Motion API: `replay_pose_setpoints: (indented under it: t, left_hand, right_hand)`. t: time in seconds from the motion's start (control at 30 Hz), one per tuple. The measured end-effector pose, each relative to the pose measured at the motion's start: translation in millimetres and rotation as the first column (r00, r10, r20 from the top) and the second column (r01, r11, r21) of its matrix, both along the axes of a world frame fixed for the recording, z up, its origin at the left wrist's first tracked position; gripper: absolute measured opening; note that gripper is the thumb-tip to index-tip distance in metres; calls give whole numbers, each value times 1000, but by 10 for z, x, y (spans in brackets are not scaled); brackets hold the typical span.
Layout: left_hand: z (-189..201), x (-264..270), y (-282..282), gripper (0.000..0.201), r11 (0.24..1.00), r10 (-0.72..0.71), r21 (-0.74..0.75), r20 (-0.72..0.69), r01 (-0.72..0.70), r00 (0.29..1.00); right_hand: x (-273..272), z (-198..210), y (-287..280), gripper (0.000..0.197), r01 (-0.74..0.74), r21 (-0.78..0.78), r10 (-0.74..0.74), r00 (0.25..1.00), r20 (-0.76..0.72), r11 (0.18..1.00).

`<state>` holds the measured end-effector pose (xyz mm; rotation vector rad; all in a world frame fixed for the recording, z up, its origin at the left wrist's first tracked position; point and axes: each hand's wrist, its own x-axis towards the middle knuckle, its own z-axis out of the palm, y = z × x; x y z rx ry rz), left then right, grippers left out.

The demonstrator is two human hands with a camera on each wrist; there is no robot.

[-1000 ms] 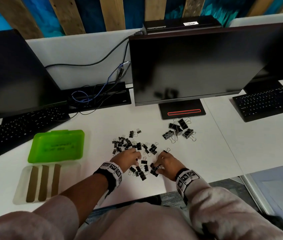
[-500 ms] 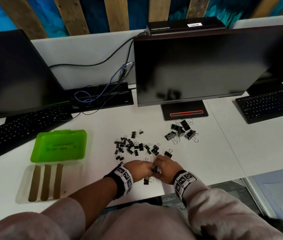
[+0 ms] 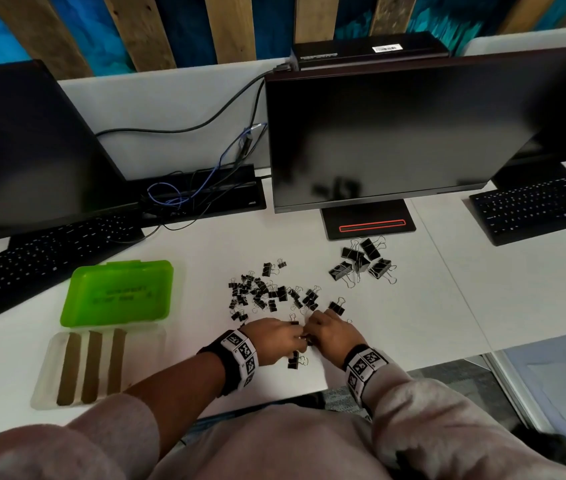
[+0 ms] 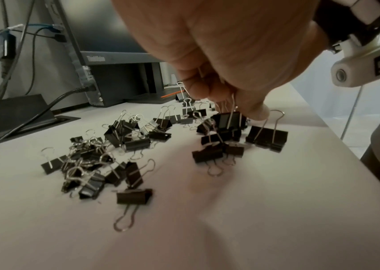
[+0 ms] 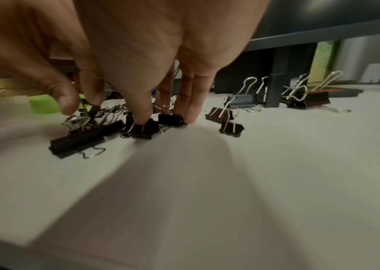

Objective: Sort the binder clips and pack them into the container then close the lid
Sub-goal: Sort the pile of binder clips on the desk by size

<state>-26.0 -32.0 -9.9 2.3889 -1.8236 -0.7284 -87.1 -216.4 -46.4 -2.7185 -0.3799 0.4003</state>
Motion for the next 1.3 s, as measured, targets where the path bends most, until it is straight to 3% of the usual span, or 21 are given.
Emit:
replay_pose_setpoints:
  t: [0.23,0.37,0.43,0.63,1.0,1.3]
  left_hand:
    - [55,-91,-144,24,991,-94,95,-11,95,995]
    - [9,-92,-131,16,994,11,107,-46,-6,999]
    - [31,-65,-128,17,989,117,101,-88,-108,989]
    - [68,23,-46,15,975,218,62,-72,-214,973]
    - [137,197,-7,11,939,324,-92,-79,-330,943]
    - [182,379,-675,13,936,296,-178,-72,-305,952]
  right_hand:
    - [3,84,-45,34,-4,-26,3,1000,-20,1000]
    - [-5,19,-11,48,-53,-47,50,997,-59,997]
    - [10,6,-3,42,-37,-14,36,997,-62,999]
    - [47,-2,-29,12,-49,85,52,998,-34,995]
    - [117,107,-106,24,84,224,-76,996,-40,971]
    - [129,365,-667,21,265,151,-268,963,-1,952]
